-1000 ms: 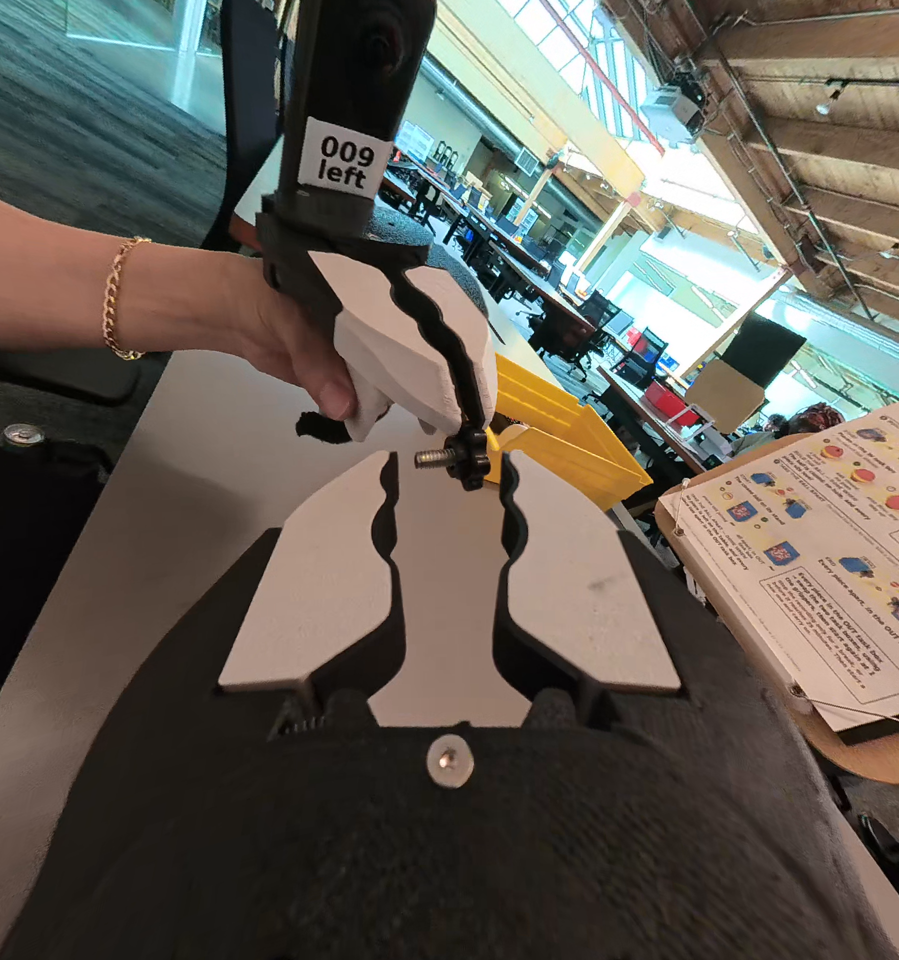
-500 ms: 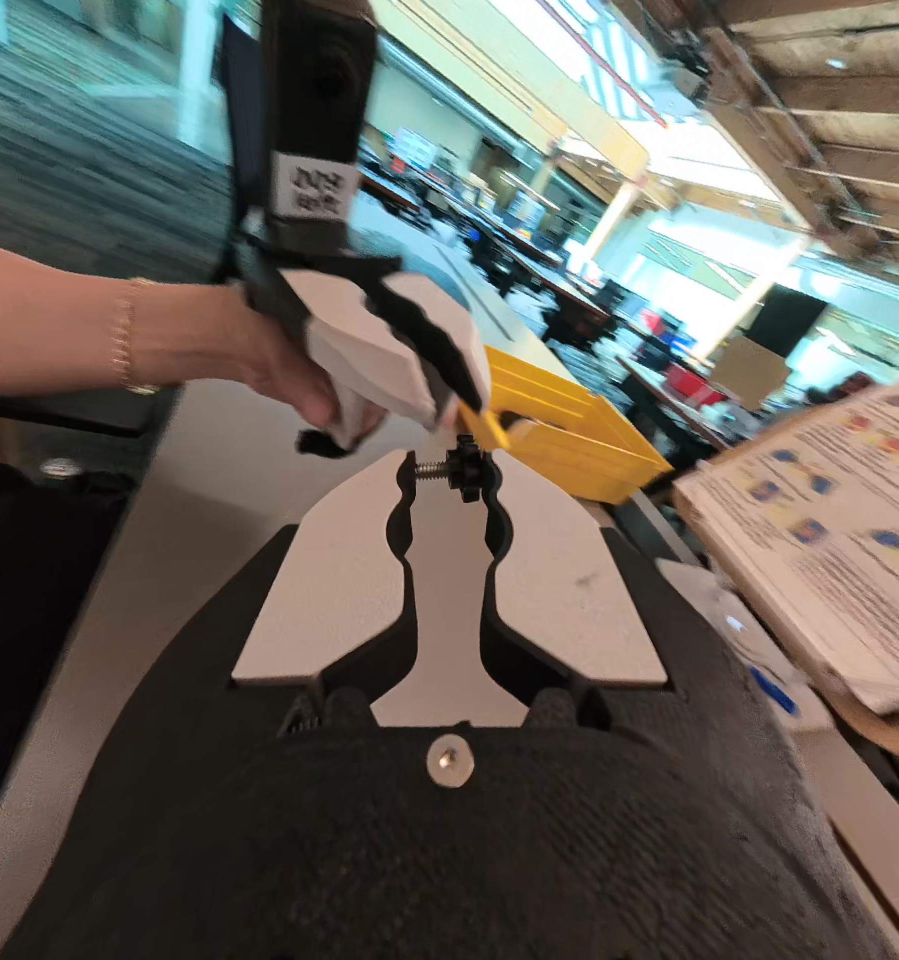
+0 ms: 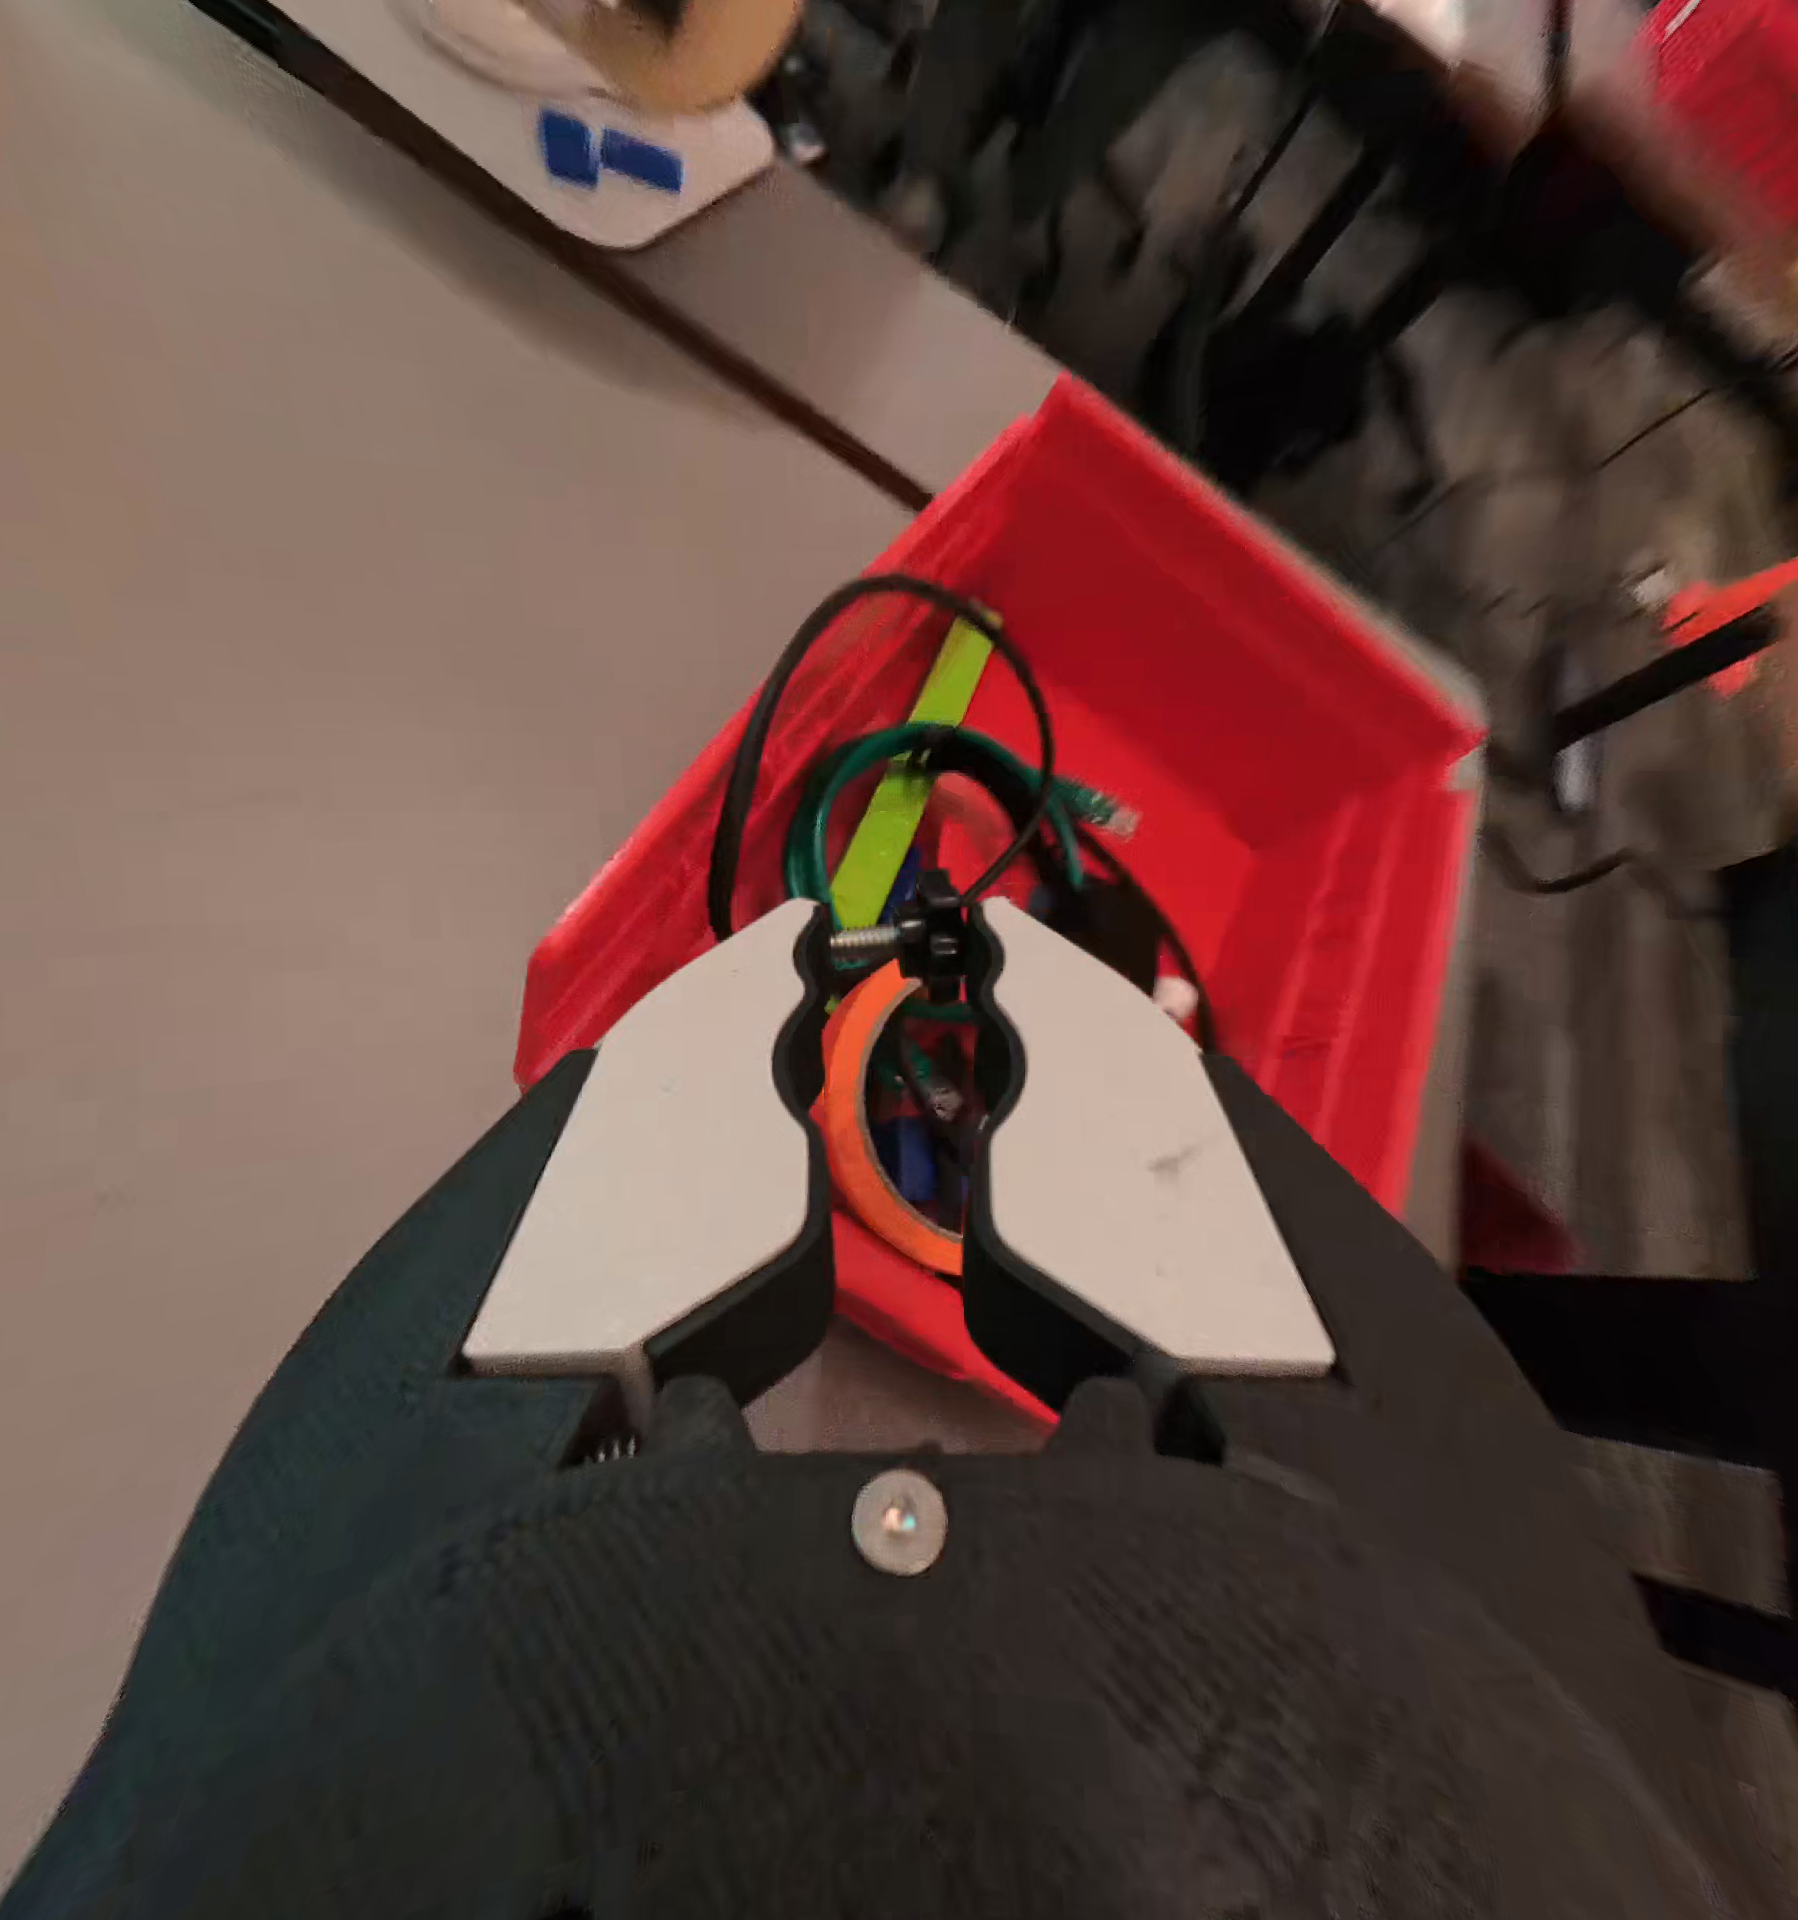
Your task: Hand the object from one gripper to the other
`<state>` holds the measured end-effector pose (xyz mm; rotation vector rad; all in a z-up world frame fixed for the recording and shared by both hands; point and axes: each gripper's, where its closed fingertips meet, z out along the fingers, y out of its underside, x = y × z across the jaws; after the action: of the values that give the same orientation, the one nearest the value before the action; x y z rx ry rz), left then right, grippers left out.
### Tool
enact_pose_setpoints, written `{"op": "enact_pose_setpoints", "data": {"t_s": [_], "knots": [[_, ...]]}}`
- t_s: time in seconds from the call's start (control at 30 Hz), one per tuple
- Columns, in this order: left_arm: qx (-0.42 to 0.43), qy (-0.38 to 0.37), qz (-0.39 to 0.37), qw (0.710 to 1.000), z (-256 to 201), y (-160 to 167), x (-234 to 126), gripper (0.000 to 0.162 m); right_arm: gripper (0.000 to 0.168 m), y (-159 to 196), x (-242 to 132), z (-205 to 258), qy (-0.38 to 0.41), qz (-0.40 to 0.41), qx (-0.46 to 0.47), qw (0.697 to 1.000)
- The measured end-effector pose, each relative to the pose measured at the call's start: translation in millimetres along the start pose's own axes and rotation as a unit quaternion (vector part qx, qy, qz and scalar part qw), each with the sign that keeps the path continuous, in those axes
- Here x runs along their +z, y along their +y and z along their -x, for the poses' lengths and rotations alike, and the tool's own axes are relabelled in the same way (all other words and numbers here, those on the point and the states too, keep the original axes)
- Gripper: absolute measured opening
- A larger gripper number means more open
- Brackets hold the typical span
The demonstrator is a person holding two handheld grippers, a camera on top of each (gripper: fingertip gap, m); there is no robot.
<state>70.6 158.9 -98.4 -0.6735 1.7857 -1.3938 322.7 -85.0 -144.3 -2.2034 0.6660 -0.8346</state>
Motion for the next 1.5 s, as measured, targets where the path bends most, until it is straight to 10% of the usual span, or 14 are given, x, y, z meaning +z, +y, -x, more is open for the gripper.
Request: {"op": "enact_pose_setpoints", "data": {"t_s": [0.47, 0.87, 1.17, 1.5], "knots": [[-0.055, -0.011, 0.057, 0.997, 22.1, 27.8, -9.6, 0.031, 0.051, 7.1, 50.0, 18.6, -0.069, 0.029, 0.089, 0.993], [-0.13, -0.097, 0.076, 0.984, 75.4, 59.1, -30.9, 0.03, 0.051, -84.5, -14.2, 62.4, -0.004, -0.217, 0.002, 0.976], [-0.236, -0.291, 0.18, 0.91, 222.4, 123.8, -131.9, 0.036, 0.05, -88.2, -4.9, 113.1, -0.062, -0.248, -0.044, 0.966], [-0.426, -0.322, 0.354, 0.768, 372.5, 225.4, -93.3, 0.057, 0.049, -94.8, -10.5, 119.6, -0.074, -0.271, -0.074, 0.957]]}}
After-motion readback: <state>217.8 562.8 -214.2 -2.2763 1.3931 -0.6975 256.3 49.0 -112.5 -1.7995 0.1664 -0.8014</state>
